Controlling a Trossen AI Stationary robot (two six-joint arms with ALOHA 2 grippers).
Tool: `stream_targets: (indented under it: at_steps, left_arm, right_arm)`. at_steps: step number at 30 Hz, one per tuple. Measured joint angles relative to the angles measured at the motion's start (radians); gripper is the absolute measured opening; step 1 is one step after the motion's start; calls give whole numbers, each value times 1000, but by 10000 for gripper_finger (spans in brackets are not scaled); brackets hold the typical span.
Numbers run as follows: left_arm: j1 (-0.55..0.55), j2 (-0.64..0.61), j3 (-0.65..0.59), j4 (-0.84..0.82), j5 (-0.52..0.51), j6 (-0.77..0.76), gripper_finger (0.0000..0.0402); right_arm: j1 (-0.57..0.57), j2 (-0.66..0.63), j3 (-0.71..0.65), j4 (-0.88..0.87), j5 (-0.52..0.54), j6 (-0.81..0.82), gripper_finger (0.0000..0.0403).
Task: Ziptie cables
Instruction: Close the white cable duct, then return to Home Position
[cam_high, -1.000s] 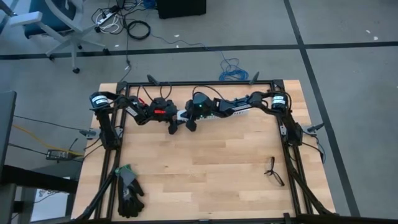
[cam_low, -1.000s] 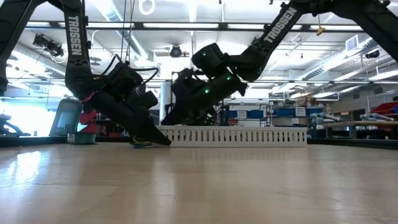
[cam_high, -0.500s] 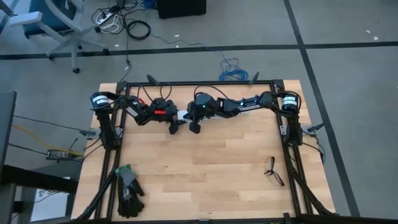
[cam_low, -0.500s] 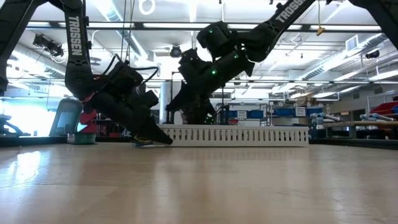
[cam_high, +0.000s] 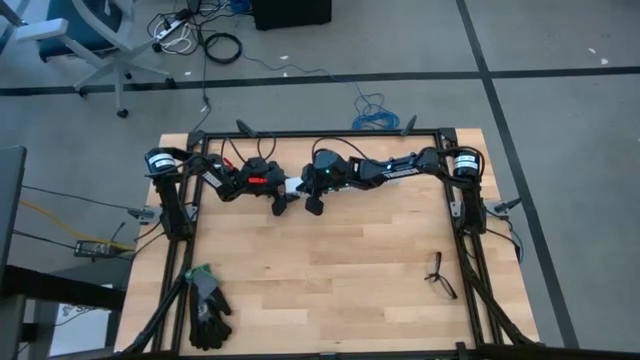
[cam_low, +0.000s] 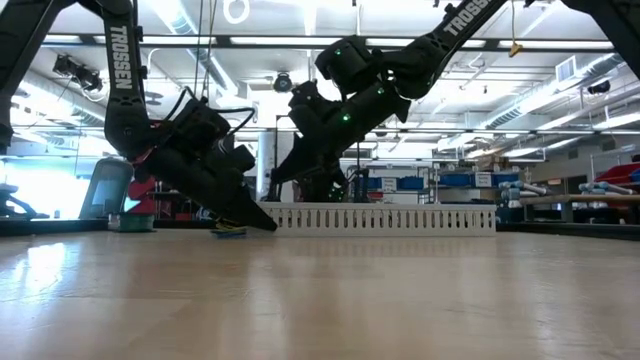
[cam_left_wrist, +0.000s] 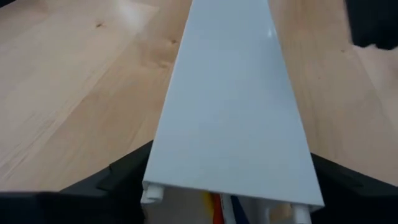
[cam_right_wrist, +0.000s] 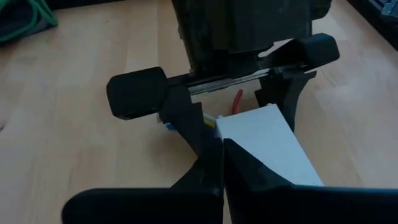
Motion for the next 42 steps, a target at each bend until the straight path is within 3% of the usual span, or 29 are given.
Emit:
stream_targets:
  at_steps: [7, 17, 24, 30, 39, 42]
  left_arm:
    - [0, -61, 0, -37, 44, 1, 325]
    - [1, -377, -2, -366, 49, 67, 325]
    - [4, -607, -45, -447, 80, 91, 301]
    - [5, -776, -122, -446, 60, 70, 217]
    - [5, -886, -194, -442, 31, 4, 21]
    - [5, -930, -219, -434, 31, -21, 10]
  right_arm:
    - [0, -13, 1, -38, 0, 0, 0]
    - [-1, -114, 2, -216, 63, -33, 0]
    - [25, -195, -3, -416, 195, -39, 0]
    - [32, -262, -129, -360, 210, -1, 0]
    - [31, -381, -423, -105, 210, 147, 0]
    - [31, -440, -499, -56, 210, 172, 0]
